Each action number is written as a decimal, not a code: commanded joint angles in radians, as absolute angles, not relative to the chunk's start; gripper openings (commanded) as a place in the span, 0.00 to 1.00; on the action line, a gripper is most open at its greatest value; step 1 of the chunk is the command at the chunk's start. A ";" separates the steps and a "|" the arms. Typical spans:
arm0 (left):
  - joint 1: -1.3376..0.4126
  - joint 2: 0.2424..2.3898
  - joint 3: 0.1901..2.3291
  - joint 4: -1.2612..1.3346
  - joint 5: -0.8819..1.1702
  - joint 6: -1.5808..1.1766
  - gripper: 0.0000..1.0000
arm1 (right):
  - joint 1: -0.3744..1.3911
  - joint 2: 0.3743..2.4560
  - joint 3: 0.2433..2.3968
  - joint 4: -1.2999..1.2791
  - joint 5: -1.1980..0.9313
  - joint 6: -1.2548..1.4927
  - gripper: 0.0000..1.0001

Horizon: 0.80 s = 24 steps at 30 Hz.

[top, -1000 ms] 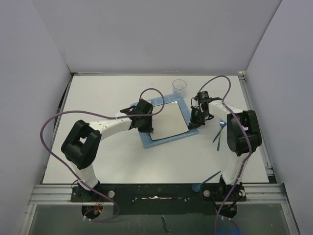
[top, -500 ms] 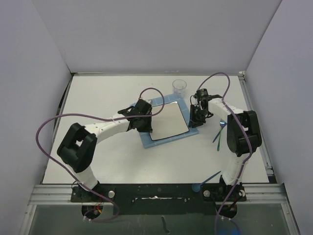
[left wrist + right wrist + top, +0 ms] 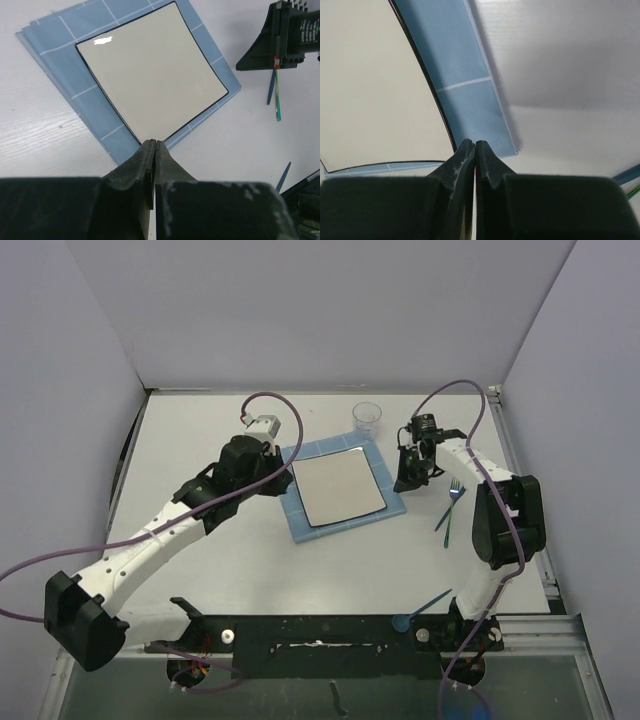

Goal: Set the dinner table for one person
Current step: Adjust the plate on the napkin.

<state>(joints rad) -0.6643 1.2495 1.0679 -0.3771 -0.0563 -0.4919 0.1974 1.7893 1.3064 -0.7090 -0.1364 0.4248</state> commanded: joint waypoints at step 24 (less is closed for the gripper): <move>-0.562 1.205 1.099 -0.372 -0.038 -0.494 0.00 | 0.307 1.898 1.208 -0.632 -0.157 0.448 0.00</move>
<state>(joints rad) -0.5846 1.1896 1.0435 -0.4065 -0.0757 -0.4900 0.2710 1.8908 1.2434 -0.6621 -0.1493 0.4446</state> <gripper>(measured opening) 0.005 0.021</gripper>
